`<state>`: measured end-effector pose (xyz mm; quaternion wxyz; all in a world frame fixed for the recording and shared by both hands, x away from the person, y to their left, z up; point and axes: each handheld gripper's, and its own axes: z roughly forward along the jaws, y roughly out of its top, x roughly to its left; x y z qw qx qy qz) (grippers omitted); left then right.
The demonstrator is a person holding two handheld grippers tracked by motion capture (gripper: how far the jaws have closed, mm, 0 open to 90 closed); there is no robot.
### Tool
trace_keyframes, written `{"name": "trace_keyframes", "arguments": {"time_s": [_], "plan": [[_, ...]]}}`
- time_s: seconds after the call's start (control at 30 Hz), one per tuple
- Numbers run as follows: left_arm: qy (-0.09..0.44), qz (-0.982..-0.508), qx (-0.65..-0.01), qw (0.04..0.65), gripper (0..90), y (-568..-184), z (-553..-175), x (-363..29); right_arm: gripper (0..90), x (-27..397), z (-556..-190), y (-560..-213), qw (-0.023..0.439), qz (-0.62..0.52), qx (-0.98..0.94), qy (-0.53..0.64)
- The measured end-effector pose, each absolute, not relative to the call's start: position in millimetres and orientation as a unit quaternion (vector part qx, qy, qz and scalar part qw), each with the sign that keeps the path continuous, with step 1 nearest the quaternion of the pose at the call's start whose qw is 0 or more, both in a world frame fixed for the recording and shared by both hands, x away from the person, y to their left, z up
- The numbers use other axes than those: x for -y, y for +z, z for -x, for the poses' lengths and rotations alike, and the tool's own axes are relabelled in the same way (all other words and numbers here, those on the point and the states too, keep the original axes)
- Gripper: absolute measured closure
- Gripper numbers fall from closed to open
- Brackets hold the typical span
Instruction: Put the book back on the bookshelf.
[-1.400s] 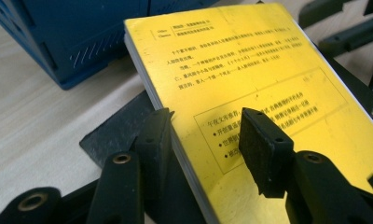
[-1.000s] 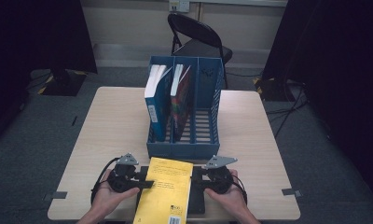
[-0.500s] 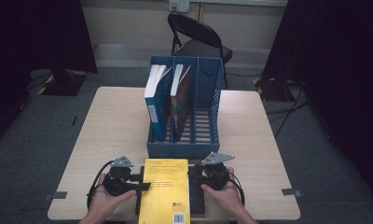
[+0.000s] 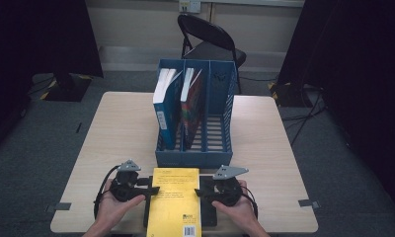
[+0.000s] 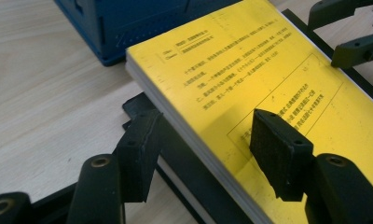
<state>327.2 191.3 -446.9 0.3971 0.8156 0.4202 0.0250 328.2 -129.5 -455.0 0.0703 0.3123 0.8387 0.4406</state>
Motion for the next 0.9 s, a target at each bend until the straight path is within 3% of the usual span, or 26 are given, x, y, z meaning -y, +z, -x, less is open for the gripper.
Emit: {"name": "trace_keyframes", "arguments": {"time_s": [0.4,0.9], "plan": [[0.020,-0.810,-0.421,0.408,37.3,-451.9,-328.8,-185.3,43.1,123.8,-323.9,-457.9,0.051,-0.295,-0.843,0.448],[0.019,-0.809,-0.398,0.432,38.9,-444.9,-322.5,-187.1,43.1,124.5,-324.8,-458.9,0.046,-0.298,-0.841,0.450]]}}
